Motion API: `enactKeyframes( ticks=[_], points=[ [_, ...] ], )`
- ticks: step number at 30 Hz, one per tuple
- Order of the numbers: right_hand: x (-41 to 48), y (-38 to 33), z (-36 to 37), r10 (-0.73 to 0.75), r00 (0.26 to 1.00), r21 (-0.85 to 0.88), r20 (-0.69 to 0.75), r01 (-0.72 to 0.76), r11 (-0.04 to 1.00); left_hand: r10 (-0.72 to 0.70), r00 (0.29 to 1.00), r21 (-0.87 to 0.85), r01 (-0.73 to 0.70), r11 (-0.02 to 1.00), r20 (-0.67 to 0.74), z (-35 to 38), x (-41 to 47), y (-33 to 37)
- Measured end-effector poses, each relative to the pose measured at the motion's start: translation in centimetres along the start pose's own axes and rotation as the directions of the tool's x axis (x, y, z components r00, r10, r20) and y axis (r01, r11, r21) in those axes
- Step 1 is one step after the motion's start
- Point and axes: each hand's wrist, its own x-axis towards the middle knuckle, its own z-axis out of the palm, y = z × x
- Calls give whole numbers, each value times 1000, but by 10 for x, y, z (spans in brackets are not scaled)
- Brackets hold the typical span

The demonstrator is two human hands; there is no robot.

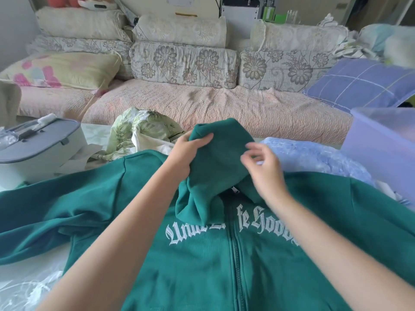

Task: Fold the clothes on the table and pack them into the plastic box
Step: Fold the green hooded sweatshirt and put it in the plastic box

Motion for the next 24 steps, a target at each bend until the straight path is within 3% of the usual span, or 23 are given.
enactKeyframes(
  ticks=[3,5,7,8,11,13,15,16,17,18,19,20,21,22,23,24],
  points=[
    [43,7,-25,123,989,-171,80,-108,979,36,990,79,-47,996,137,-3,-12,15],
    [59,1,-39,16,964,-136,267,22,990,75,969,179,-119,976,237,-4,-19,25],
    [63,-16,-52,-78,862,-12,500,98,995,131,939,278,-224,934,318,-3,-27,35],
    [60,-23,-56,-103,825,-28,556,143,989,160,917,327,-287,901,365,-3,-32,41],
    [38,-27,-70,-322,854,-250,409,444,861,222,838,453,-470,758,499,-8,-48,53],
    [4,-19,-80,-482,813,-296,326,572,765,186,826,510,-488,708,531,-20,-64,52],
    [-45,-9,-89,-541,755,-349,371,653,672,60,833,621,-456,637,550,-36,-88,41],
    [-68,-2,-94,-482,746,-383,459,656,651,-57,826,701,-437,564,561,-44,-101,32],
    [-89,3,-100,-319,745,-431,586,620,656,-204,803,771,-414,484,560,-53,-116,22],
    [-107,3,-105,-44,709,-505,704,543,671,-339,765,815,-395,424,548,-61,-130,13],
    [-118,1,-110,203,629,-571,750,462,679,-409,739,830,-367,421,535,-68,-143,5],
    [-124,-1,-115,335,566,-599,753,378,706,-413,757,833,-304,462,506,-76,-151,-3],
    [-124,-3,-121,361,555,-575,749,275,771,-369,815,816,-204,542,448,-80,-156,-8],
    [-122,-4,-124,313,630,-511,711,156,845,-296,896,779,-81,621,330,-85,-155,-16],
    [-116,-4,-126,260,757,-464,600,65,883,-218,960,727,22,686,176,-88,-149,-25],
    [-109,-1,-127,236,854,-447,463,-5,895,-168,986,676,114,728,16,-88,-142,-33]
  ],
)
